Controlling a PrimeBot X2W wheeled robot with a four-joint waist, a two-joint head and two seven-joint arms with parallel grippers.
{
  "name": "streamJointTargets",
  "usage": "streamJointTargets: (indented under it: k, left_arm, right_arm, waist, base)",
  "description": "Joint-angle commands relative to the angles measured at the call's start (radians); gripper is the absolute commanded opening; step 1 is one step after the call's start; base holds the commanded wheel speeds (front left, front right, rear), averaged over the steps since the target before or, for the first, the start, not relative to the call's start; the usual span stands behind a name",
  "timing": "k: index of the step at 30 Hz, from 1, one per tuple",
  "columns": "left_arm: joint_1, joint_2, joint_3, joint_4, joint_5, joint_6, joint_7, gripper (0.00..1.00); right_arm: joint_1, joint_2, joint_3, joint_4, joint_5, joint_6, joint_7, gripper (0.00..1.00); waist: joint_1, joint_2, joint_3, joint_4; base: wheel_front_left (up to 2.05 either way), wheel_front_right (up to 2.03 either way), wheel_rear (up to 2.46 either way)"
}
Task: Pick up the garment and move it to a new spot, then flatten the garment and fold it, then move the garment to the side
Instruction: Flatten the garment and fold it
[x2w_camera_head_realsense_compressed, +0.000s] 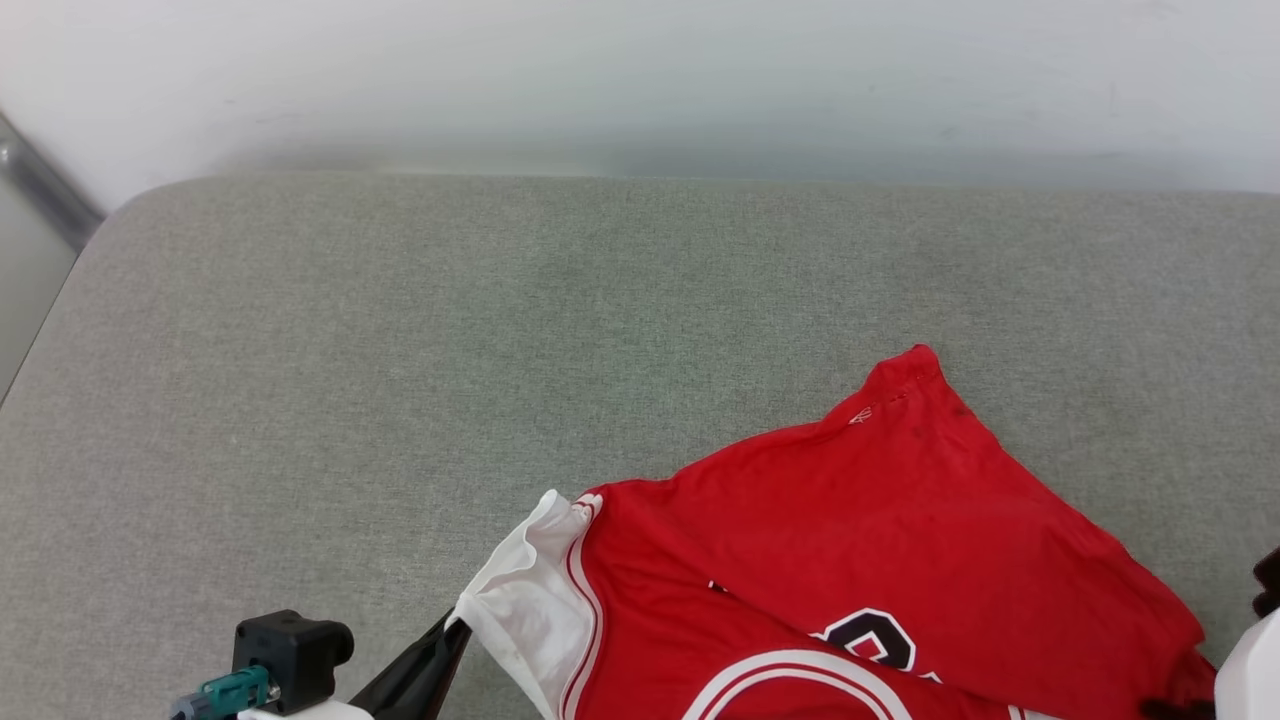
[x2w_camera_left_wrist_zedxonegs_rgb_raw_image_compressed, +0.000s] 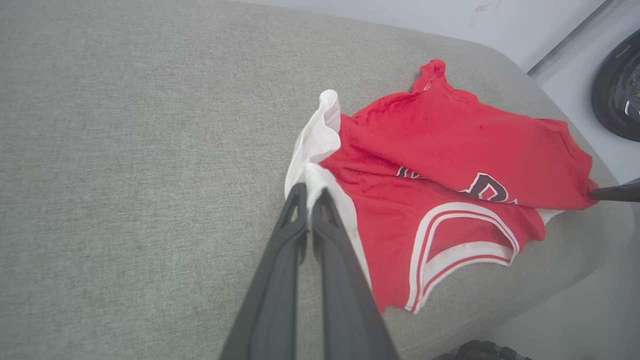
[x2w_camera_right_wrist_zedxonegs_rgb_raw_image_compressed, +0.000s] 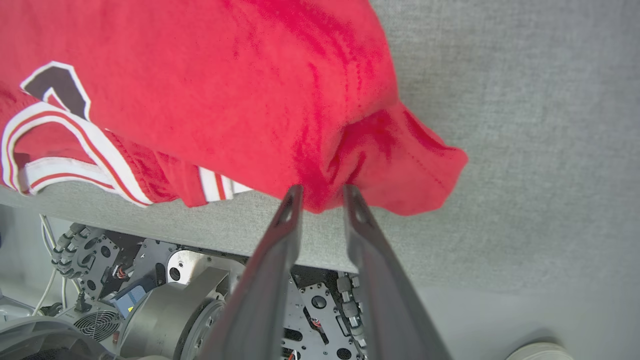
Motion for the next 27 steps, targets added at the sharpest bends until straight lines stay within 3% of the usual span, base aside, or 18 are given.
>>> streamJointTargets:
  k: [1, 8, 16, 27]
  left_arm:
    - [0.011, 0.005, -0.001, -0.005, 0.000, 0.001, 0.000, 0.00]
    - [-0.014, 0.005, -0.013, -0.022, 0.015, -0.003, 0.004, 0.00]
    - [-0.065, -0.005, -0.036, -0.048, 0.041, -0.021, 0.012, 0.00]
    - [-0.147, -0.059, -0.090, -0.075, 0.060, -0.050, 0.013, 0.00]
  right_arm:
    - [-0.021, -0.025, 0.010, -0.019, 0.016, 0.000, -0.003, 1.00]
    - [-0.123, -0.074, 0.023, -0.099, 0.081, 0.000, 0.024, 1.00]
    - [-0.315, -0.082, 0.075, -0.132, 0.088, 0.000, 0.074, 1.00]
    - [-0.575, -0.110, 0.177, 0.060, -0.034, 0.000, 0.143, 1.00]
  waist:
    - [0.0002, 0.0000, 0.002, 0.005]
    - [0.0002, 0.0000, 0.039, 0.042]
    - [0.0002, 0.0000, 0.120, 0.113]
    - [0.0002, 0.0000, 0.242, 0.241]
  base:
    - [0.00, 0.00, 0.00]
    - [0.00, 0.00, 0.00]
    - [0.00, 0.00, 0.00]
    - [0.00, 0.00, 0.00]
